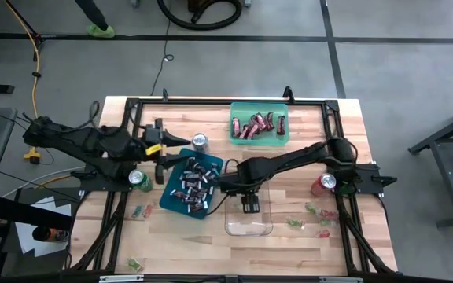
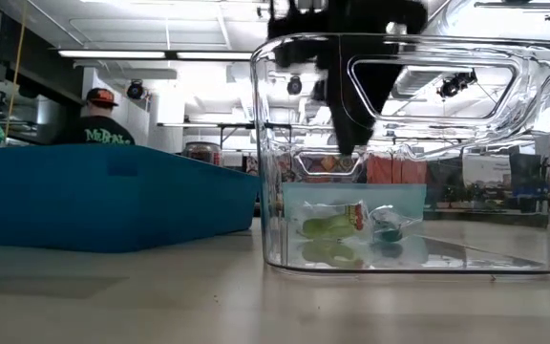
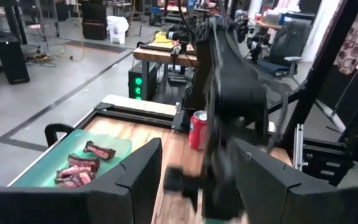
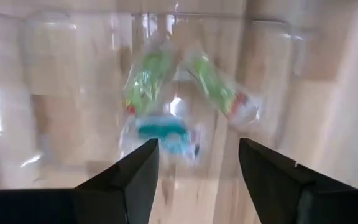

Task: Sort candy
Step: Put the green candy into the transparent bin

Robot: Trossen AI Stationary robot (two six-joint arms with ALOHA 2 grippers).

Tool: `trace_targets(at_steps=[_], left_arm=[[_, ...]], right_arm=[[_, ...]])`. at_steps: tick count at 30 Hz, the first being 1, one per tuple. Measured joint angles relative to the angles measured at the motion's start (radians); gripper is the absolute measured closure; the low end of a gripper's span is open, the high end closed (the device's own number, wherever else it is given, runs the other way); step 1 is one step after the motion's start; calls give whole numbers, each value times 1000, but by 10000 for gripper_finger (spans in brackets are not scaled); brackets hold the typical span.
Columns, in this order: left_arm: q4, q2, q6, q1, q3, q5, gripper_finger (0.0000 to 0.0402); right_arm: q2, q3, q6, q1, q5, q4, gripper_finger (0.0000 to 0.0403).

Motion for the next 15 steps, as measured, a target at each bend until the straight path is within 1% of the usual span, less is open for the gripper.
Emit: trace_targets(at_steps=[3,5,7,11,12,15], left_arm=[[-27,-29,0,0,0,1,225],[-36,-37,-1,0,0,1,225],[-38,-39,-1,0,0,8,225],[-29,-25,-44,0,1,57,225],[-33,-18,-60,-1,0,61,225],[-28,10,-101,-2,0,61,225]], right_arm=[[-89,0,69,7,10,-39,186],[-166,0,134,23,56,-53,187],[-244,0,198,54,146,-67,187],[-384,0,328,144,387,-111,187],[-411,0,363,168,428,-133,187],[-481,-19,486,233,476,-198,187]])
